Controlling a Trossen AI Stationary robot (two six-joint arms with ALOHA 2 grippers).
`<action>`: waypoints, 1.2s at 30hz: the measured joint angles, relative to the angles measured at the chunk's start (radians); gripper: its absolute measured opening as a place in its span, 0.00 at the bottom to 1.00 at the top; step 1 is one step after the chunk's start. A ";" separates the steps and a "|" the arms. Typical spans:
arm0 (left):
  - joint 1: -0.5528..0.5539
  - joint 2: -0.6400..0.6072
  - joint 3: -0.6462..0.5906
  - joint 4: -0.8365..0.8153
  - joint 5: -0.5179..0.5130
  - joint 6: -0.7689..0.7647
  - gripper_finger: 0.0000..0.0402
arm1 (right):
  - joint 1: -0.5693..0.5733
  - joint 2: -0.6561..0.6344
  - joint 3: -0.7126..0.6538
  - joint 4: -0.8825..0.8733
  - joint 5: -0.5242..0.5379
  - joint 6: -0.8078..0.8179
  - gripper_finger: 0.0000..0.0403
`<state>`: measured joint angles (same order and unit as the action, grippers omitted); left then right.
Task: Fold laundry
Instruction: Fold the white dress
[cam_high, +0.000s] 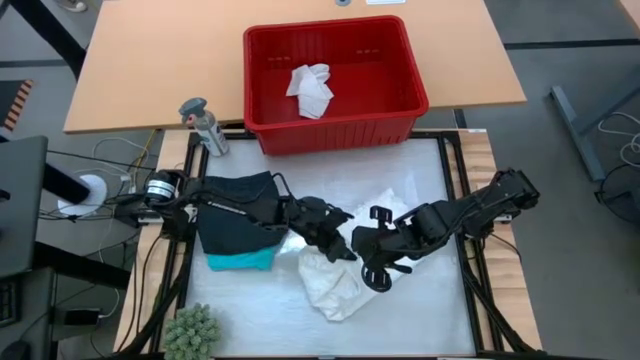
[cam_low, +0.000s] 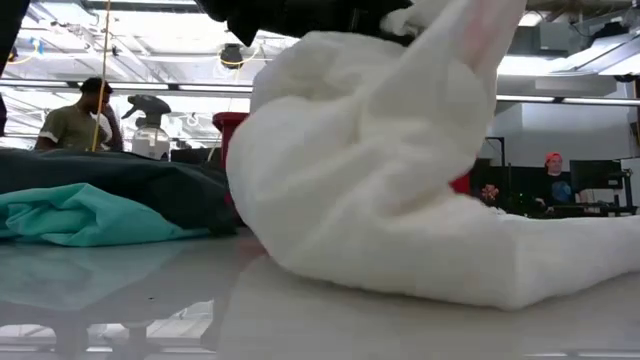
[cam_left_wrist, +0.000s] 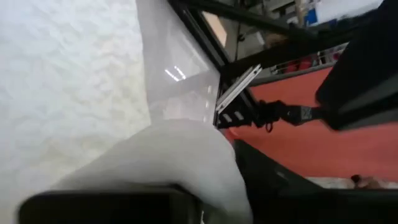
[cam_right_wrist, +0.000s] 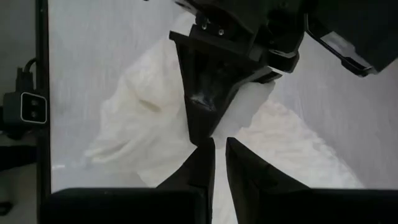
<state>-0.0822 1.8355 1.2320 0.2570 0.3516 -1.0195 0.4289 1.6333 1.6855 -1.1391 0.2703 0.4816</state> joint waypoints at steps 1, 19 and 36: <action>0.000 0.000 0.000 -0.004 0.000 0.009 0.18 | 0.004 0.000 0.000 -0.002 0.000 0.000 0.16; 0.048 0.000 -0.002 0.087 0.018 0.106 0.60 | 0.002 0.000 0.000 -0.021 0.003 0.023 0.16; 0.152 -0.355 -0.002 -0.156 0.430 0.174 0.54 | 0.082 -0.092 -0.273 0.273 0.040 0.039 0.16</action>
<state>0.0700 1.4809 1.2304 0.1014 0.7821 -0.8456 0.5108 1.5410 1.4128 -0.8663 0.3107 0.5204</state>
